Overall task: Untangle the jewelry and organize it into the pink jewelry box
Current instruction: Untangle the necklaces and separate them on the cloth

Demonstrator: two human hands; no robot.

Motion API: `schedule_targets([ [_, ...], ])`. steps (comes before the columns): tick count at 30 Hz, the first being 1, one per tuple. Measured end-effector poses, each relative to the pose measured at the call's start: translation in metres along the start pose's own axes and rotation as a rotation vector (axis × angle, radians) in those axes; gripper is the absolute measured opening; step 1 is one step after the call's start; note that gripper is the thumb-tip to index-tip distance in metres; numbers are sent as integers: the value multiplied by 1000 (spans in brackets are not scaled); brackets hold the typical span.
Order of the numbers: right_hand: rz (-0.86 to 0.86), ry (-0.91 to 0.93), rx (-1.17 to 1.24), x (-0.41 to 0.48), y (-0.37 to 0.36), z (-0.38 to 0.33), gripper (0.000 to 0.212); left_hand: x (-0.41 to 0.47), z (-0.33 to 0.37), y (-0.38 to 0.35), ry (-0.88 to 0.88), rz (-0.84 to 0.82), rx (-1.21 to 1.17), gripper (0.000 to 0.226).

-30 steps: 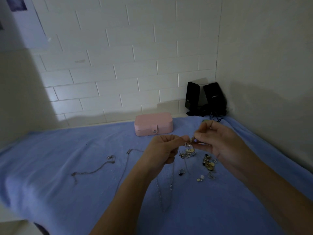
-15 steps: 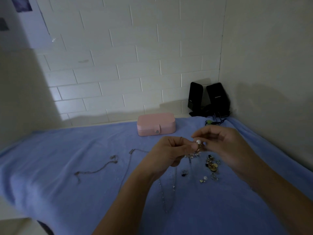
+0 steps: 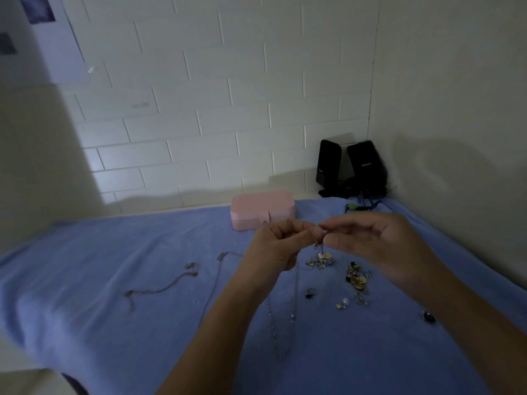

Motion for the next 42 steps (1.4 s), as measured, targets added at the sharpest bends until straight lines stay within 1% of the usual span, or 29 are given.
schedule_targets([
  [3, -4, -14, -60, 0, 0, 5, 20, 0, -1, 0, -13, -5, -18, 10],
  [6, -19, -20, -144, 1, -2, 10, 12, -2, 0, -1, -24, -3, -14, 22],
  [9, -8, -30, -153, 1, -3, 11, 23, -2, 0, -1, -17, 15, -8, 37],
  [11, -1, -34, -114, 0, -3, 9, 28, -1, 0, -1, -17, 7, -3, 42],
  [13, -1, -83, -27, 0, -2, 8, 24, -1, -1, -1, -16, -4, -6, 41],
  [16, 2, -210, 147, 1, 0, 10, 15, 0, -2, 0, -2, 4, -27, 36],
  [19, 12, -242, 167, 1, 2, 13, 17, -1, -1, 1, -1, 10, -59, 21],
  [20, 16, -232, 134, 1, 2, 14, 16, -1, 0, 0, -2, 5, -72, 16],
  [23, 18, -180, 24, 2, 3, 14, 11, -2, 0, 0, 7, 16, -78, 29],
  [26, -23, -137, -62, 2, 4, 12, 12, 0, -3, 2, 66, 54, -103, 38],
  [28, -48, -119, -114, 2, 3, 13, 13, 0, -5, 2, 114, 56, -115, 41],
  [31, -42, -113, -165, 2, 3, 15, 15, 1, -7, 2, 190, 54, -131, 40],
  [34, -42, -78, -217, 1, 2, 15, 17, 2, -10, 2, 232, 55, -117, 51],
  [38, -18, -13, -268, 0, 0, 15, 13, 2, -12, 3, 257, 81, -92, 47],
  [42, -26, 46, -292, -2, -1, 16, 17, 0, -12, 3, 290, 78, -44, 42],
])
Point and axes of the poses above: each hand's wrist, its own x-axis towards the middle knuckle, its own y-axis out of the back of the hand, z = x × y, the point moved 3 cm from there along x, towards the middle knuckle, and after that the axes turned 5 degrees about z, right-handed, at the moved point
